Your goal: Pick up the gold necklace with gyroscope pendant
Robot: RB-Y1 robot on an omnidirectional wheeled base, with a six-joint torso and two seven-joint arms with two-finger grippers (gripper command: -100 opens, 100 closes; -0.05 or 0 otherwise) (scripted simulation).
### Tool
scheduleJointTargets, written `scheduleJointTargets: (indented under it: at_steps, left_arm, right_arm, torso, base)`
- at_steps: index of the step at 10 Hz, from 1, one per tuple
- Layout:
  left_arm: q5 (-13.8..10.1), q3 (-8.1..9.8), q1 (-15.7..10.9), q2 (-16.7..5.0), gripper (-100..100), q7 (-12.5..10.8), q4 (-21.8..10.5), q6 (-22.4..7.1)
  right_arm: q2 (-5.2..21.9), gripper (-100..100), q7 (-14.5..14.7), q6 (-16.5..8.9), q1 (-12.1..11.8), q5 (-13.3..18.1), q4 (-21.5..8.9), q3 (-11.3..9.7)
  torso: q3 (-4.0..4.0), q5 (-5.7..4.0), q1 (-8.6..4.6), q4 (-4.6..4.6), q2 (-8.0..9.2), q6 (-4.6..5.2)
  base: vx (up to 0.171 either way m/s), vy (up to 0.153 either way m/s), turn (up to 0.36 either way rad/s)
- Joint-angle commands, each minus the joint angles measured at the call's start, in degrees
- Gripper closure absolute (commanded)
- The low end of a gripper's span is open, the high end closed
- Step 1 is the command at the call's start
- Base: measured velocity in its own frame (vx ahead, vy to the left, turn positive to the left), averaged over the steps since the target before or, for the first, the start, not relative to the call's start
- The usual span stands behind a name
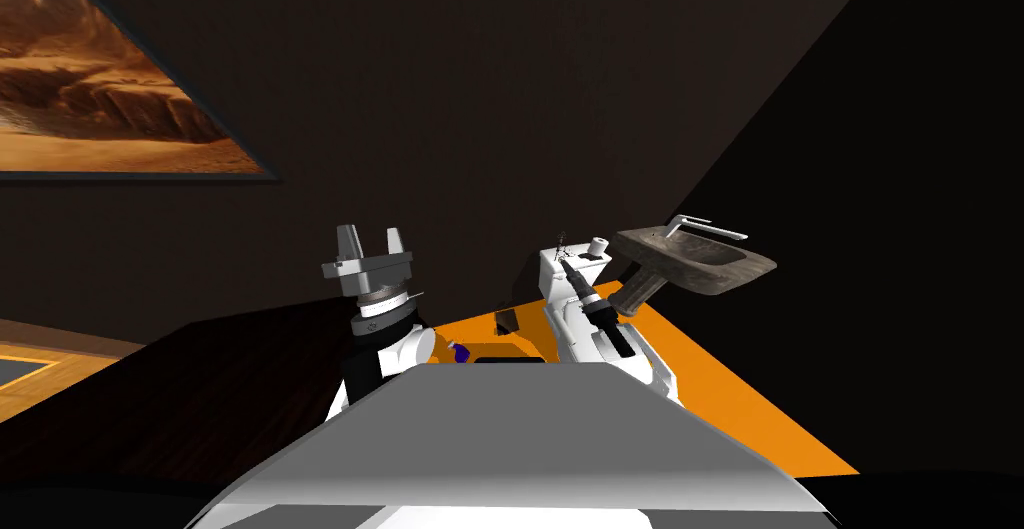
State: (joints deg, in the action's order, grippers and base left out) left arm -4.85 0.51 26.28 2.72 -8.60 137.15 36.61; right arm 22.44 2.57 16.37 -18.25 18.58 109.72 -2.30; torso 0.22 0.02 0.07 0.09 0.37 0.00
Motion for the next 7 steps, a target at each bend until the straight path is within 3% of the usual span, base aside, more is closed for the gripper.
scheduleJointTargets:
  at_steps: [1, 2, 3, 4, 5, 6, 7]
  left_arm:
    - [0.0, 0.0, 0.0, 0.0, 0, 0.0, 0.0, 0.0]
    - [0.0, 0.0, 0.0, 0.0, 0, 0.0, 0.0, 0.0]
    - [0.0, 0.0, 0.01, 0.0, 0, 0.0, 0.0, 0.0]
    - [0.0, 0.0, 0.0, 0.0, 0, 0.0, 0.0, 0.0]
    - [0.0, 0.0, 0.01, 0.0, 0, 0.0, 0.0, 0.0]
    - [0.0, 0.0, 0.0, 0.0, 0, 0.0, 0.0, 0.0]
    - [0.0, 0.0, 0.01, 0.0, 0, 0.0, 0.0, 0.0]
  right_arm:
    - [2.86, -100, 2.33, -1.22, 1.8, 2.86, -2.86, -0.61]
    - [3.41, -100, 2.33, -1.22, 1.8, 4.06, -3.78, -0.61]
    - [5.81, -100, 3.75, -2.2, 3.08, 5.97, -5.67, -1.08]
    - [5.81, -100, 3.75, -2.2, 3.08, 6.77, -6.18, -1.08]
    - [8.23, -100, 5.2, -3.15, 4.34, 8.84, -8.03, -1.58]
    - [8.23, -100, 5.2, -3.15, 4.34, 9.58, -8.66, -1.58]
    - [10.66, -100, 6.65, -4.05, 5.59, 11.82, -10.69, -2.12]
  torso:
    - [0.0, 0.0, 0.0, 0.0, 0.0, 0.0]
    - [0.03, 0.0, 0.03, 0.01, 0.06, 0.0]
    - [-0.01, 0.0, 0.02, 0.0, -0.03, 0.02]
    - [-0.03, 0.01, 0.06, -0.01, -0.05, 0.0]
    - [-0.06, 0.0, 0.02, -0.02, -0.11, 0.02]
    - [-0.07, -0.01, -0.02, -0.03, -0.13, 0.0]
    - [-0.08, -0.01, -0.03, -0.03, -0.15, 0.02]
  base:
    - [-0.126, 0.037, 0.113]
    - [-0.084, 0.036, 0.026]
    - [-0.085, 0.048, 0.065]
    - [-0.064, 0.035, 0.041]
    - [-0.066, 0.024, 0.073]
    - [-0.062, 0.021, 0.048]
    - [-0.076, 0.029, 0.109]
